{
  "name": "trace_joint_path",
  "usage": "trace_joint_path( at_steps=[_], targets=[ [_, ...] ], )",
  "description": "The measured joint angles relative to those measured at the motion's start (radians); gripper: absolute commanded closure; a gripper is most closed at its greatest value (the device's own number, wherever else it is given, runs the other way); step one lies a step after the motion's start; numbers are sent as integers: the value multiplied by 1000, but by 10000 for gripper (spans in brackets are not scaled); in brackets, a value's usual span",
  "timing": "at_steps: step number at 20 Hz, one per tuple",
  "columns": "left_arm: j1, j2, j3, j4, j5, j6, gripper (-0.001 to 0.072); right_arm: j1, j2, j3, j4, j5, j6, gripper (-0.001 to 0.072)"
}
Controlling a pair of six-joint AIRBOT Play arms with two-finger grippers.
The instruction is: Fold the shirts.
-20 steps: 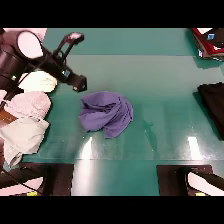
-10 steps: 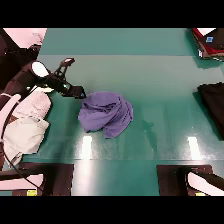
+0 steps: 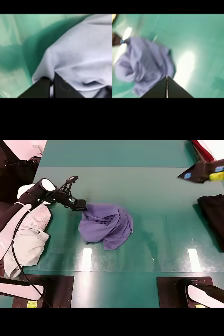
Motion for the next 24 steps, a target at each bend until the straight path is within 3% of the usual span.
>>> trace_joint_path(
  at_steps=[1, 7, 9, 12, 13, 15, 16, 21, 24],
  targets=[
    [0, 5, 21, -1, -6, 0, 683, 35, 0, -46, 6, -9, 0, 66],
    [0, 53, 119, -6, -57, 2, 682, 322, -43, -323, 64, -206, 54, 69],
    [0, 60, 130, -6, -78, 2, 682, 410, -95, -373, 114, -284, 63, 102],
    [0, 64, 137, -6, -112, 2, 683, 509, -174, -407, 154, -393, 68, 208],
    [0, 65, 139, -6, -122, 2, 683, 532, -195, -413, 161, -428, 69, 311],
    [0, 68, 140, -6, -140, 2, 683, 559, -222, -420, 169, -483, 71, 624],
    [0, 72, 141, -6, -146, 2, 683, 565, -230, -422, 171, -503, 71, 695],
    [0, 153, 167, 16, -158, 3, 683, 515, -188, -420, 158, -547, 73, 697],
    [0, 265, 251, 45, -196, 3, 683, 425, -83, -351, 63, -490, 84, 697]
  ],
)
